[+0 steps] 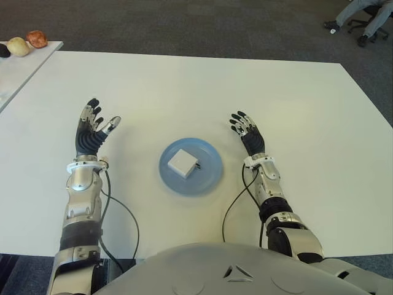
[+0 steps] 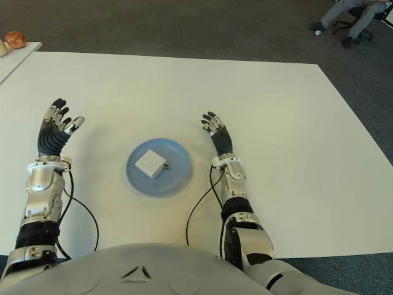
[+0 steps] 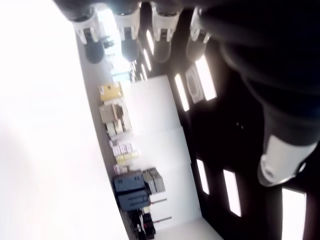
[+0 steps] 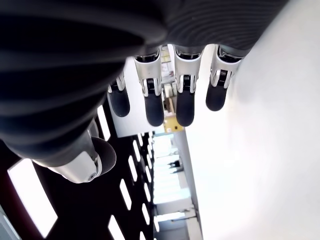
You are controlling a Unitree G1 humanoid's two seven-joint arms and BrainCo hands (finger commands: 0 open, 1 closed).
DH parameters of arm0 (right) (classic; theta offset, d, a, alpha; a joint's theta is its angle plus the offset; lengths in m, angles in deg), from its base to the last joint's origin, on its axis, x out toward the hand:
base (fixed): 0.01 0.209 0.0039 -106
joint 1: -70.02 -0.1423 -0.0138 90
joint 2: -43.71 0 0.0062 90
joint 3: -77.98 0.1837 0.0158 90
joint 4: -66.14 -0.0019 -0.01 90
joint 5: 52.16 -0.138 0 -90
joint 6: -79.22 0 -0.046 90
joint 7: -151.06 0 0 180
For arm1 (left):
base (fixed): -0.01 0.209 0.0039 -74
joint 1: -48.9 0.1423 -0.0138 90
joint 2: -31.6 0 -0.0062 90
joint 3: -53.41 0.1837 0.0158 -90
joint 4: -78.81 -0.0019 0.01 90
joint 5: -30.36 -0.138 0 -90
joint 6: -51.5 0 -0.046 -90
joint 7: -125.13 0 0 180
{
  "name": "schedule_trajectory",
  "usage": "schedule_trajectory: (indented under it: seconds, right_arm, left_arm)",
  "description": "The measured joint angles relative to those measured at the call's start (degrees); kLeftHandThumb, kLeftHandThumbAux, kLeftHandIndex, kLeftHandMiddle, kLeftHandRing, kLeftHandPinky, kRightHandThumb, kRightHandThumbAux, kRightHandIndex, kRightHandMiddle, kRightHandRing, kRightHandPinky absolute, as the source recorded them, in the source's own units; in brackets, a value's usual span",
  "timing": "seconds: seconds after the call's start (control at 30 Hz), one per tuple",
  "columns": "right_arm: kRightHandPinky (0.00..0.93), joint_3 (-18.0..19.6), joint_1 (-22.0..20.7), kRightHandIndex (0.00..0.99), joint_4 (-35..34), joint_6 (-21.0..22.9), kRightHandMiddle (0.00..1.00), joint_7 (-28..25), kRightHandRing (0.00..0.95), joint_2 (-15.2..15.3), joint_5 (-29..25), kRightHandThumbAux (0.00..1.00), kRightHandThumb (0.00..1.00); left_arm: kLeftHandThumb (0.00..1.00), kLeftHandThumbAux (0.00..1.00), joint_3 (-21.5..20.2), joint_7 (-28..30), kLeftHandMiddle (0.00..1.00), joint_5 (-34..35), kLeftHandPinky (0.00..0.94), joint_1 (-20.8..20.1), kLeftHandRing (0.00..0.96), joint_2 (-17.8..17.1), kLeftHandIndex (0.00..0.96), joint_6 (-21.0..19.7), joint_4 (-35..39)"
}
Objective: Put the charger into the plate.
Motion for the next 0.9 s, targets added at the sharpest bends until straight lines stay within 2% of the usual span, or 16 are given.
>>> schedule_trajectory:
  seconds: [0.23,0.47,0.9]
  right_arm:
    - [0.105,0.18,-0.01,0.103,-0.22,-0.17,0.122,0.11,0.095,-0.28,-0.05,0.621,0.012]
    - [0.102,0.39,0.75,0.084,-1.35,0.07,0.105,0.85,0.081,-0.55,-0.06,0.615,0.010]
    - [0.075,0.42,2.74,0.044,-4.62,1.03,0.067,2.60,0.053,-1.05,-0.06,0.613,0.025]
  left_arm:
    - [0.000,0.697,0.08,2.06,0.000,2.79,0.000,-0.12,0.000,1.64,0.000,-1.25,-4.05]
    - [0.000,0.714,0.50,3.37,0.000,4.02,0.002,0.49,0.000,3.11,0.000,-2.20,-4.63]
    - [0.000,0.699,3.27,4.47,0.002,2.89,0.007,5.13,0.000,4.65,0.000,-2.21,-2.11]
